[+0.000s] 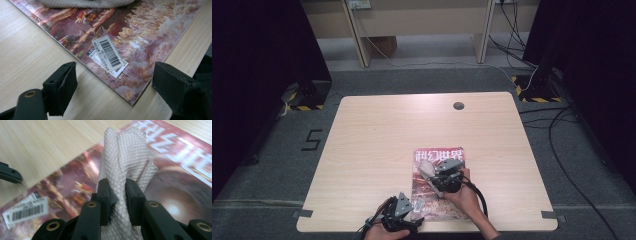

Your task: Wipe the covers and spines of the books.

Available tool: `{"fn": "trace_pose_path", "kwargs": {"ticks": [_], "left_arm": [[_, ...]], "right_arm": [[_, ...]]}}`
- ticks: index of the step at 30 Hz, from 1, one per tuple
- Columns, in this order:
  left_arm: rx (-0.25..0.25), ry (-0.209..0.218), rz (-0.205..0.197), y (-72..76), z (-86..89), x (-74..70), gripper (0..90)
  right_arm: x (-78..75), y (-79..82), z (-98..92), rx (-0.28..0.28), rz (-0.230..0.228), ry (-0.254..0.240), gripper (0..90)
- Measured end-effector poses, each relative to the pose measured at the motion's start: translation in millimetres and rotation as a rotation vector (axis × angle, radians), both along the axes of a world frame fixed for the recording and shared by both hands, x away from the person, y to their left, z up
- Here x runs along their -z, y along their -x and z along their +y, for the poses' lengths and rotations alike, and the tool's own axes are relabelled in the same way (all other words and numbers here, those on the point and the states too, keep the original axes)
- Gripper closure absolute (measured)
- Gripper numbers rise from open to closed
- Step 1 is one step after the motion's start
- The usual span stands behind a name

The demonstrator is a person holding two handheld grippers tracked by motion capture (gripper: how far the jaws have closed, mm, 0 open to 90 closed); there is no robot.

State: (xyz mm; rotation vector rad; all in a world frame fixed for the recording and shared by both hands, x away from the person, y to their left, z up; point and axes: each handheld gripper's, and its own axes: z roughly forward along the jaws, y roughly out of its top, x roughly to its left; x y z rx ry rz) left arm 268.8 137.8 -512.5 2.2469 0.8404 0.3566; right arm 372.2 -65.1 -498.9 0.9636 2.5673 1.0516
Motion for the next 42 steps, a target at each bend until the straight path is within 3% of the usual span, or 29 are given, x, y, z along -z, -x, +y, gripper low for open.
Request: {"fn": "trace_pose_path", "kwargs": {"ticks": [7,15,20,32,42], "left_arm": [[-0.004,0.008,0.000,1.1,-0.1,-0.2,20.7],[-0.005,0.010,0.001,1.1,0.0,-0.3,20.9],[-0.004,0.009,0.001,1.1,0.1,-0.3,20.9],[-0.005,0.012,0.001,1.1,-0.4,0.2,20.9],[-0.005,0.014,-0.001,1.3,-0.8,0.4,21.0]], "right_arm": [[2.2,7.4,22.4,-0.057,0.013,-0.032,75.8],[2.9,9.5,23.3,-0.078,0.026,-0.047,76.0],[2.4,8.6,18.3,-0.070,0.015,-0.031,76.0],[0.3,5.9,-22.0,0.021,0.025,-0.021,76.0],[-2.2,7.5,-59.4,0.102,0.000,0.016,75.9]]}}
